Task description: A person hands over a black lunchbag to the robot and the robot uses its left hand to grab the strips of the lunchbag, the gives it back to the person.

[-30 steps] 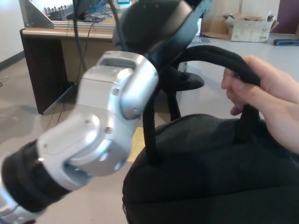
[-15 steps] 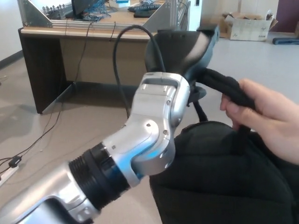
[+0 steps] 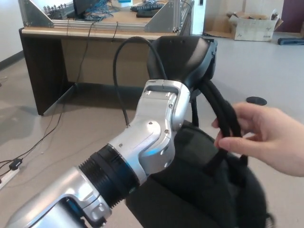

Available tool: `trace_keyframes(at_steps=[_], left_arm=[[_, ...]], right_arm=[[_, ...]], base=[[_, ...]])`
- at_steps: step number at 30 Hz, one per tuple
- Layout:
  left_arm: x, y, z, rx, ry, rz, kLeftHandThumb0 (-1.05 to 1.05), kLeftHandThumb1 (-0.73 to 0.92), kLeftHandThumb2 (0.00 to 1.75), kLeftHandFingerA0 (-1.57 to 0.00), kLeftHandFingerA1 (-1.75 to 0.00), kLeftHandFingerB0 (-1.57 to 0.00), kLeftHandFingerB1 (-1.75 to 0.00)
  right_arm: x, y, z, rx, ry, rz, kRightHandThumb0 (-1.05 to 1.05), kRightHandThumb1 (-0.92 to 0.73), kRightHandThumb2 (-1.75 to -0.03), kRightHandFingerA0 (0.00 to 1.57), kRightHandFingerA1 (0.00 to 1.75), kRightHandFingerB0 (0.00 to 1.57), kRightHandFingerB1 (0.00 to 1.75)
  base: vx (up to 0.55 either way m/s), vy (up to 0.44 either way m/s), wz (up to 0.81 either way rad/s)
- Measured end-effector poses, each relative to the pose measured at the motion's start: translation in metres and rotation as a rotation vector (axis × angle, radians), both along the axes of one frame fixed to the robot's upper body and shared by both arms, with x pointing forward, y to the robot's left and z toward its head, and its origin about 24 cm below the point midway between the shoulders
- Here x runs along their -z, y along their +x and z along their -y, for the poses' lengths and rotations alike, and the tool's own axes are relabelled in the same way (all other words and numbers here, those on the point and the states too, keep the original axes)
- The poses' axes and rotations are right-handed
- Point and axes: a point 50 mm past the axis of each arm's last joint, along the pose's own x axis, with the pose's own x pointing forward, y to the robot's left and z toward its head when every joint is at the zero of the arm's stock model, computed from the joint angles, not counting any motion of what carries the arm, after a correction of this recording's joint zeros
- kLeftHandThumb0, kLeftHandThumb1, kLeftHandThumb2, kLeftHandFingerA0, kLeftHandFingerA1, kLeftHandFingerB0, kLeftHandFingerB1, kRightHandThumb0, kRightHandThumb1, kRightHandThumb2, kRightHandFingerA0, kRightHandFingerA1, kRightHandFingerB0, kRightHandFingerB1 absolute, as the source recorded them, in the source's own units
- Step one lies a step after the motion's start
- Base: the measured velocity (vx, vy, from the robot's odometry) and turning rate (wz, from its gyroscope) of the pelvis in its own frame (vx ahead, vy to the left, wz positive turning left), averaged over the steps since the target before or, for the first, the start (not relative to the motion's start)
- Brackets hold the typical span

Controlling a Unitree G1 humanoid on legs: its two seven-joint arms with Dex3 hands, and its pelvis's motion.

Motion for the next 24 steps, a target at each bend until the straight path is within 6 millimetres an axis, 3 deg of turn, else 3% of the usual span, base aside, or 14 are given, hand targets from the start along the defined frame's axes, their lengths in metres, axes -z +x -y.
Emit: trace_keyframes(at_steps=[1, 3, 4, 5, 6, 15, 20, 21, 23, 24], left_arm=[[0.000, 0.001, -0.001, 0.005, -0.008, 0.006, -0.29, 0.54, 0.55, -0.85, -1.75, -0.76, -1.37], [0.000, 0.003, -0.002, 0.013, -0.019, 0.017, -0.27, 0.54, 0.54, -0.85, -1.74, -0.76, -1.38], [0.000, 0.003, -0.003, 0.019, -0.025, 0.026, -0.19, 0.55, 0.56, -0.87, -1.75, -0.66, -1.59], [-0.001, 0.004, -0.004, 0.025, -0.033, 0.034, -0.19, 0.55, 0.56, -0.87, -1.75, -0.66, -1.59], [-0.001, 0.005, -0.005, 0.028, -0.040, 0.040, -0.16, 0.59, 0.55, -0.85, -1.75, -0.61, -1.75], [-0.009, 0.010, -0.019, 0.058, -0.124, 0.124, -0.16, 0.59, 0.56, -0.87, -1.75, -0.65, -1.75], [-0.020, 0.015, -0.044, 0.031, -0.178, 0.197, -0.09, 0.57, 0.57, -0.91, -1.75, -0.67, -1.75], [-0.022, 0.016, -0.052, 0.020, -0.186, 0.214, -0.15, 0.43, 0.80, -1.25, -1.46, -1.03, -1.34], [-0.026, 0.018, -0.064, 0.001, -0.199, 0.242, -0.14, 0.44, 0.80, -1.26, -1.47, -1.04, -1.36], [-0.028, 0.019, -0.070, -0.008, -0.205, 0.256, -0.10, 0.59, 0.57, -0.90, -1.75, -0.66, -1.75]], right_arm=[[0.000, 0.000, 0.000, -0.001, 0.000, 0.001, -0.76, -0.83, -0.65, 0.43, 0.43, 0.36, 0.36], [-0.001, 0.001, 0.000, -0.001, 0.000, 0.002, -0.78, -0.78, -0.67, 0.42, 0.45, 0.34, 0.37], [-0.001, 0.001, 0.000, -0.002, 0.000, 0.003, -0.70, -0.65, -1.07, 0.38, 0.57, 0.20, 0.46], [-0.001, 0.001, 0.000, -0.002, 0.000, 0.004, -0.70, -0.65, -1.07, 0.38, 0.57, 0.20, 0.46], [-0.001, 0.002, 0.000, -0.002, 0.000, 0.005, -0.74, -0.83, -0.65, 0.42, 0.43, 0.37, 0.37], [-0.003, 0.004, -0.001, -0.005, -0.001, 0.011, -0.78, -0.85, -0.66, 0.44, 0.43, 0.39, 0.37], [-0.003, 0.004, -0.001, -0.006, -0.001, 0.013, -0.75, -0.84, -0.65, 0.44, 0.44, 0.40, 0.38], [-0.003, 0.004, -0.001, -0.006, -0.001, 0.013, -0.74, -0.85, -0.66, 0.44, 0.44, 0.40, 0.38], [-0.003, 0.004, -0.001, -0.006, -0.001, 0.013, -0.75, -0.85, -0.66, 0.44, 0.44, 0.40, 0.38], [-0.003, 0.004, -0.001, -0.006, -0.001, 0.013, -0.82, -0.77, -0.71, 0.42, 0.45, 0.36, 0.39]], base=[[0.00, 0.000, 0.00], [0.00, 0.000, 0.00], [0.00, 0.000, 0.00], [0.00, 0.000, 0.00], [0.00, 0.000, 0.00], [0.00, 0.000, 0.00], [0.00, 0.000, 0.00], [0.00, 0.000, 0.00], [0.00, 0.000, 0.00], [0.00, 0.000, 0.00]])
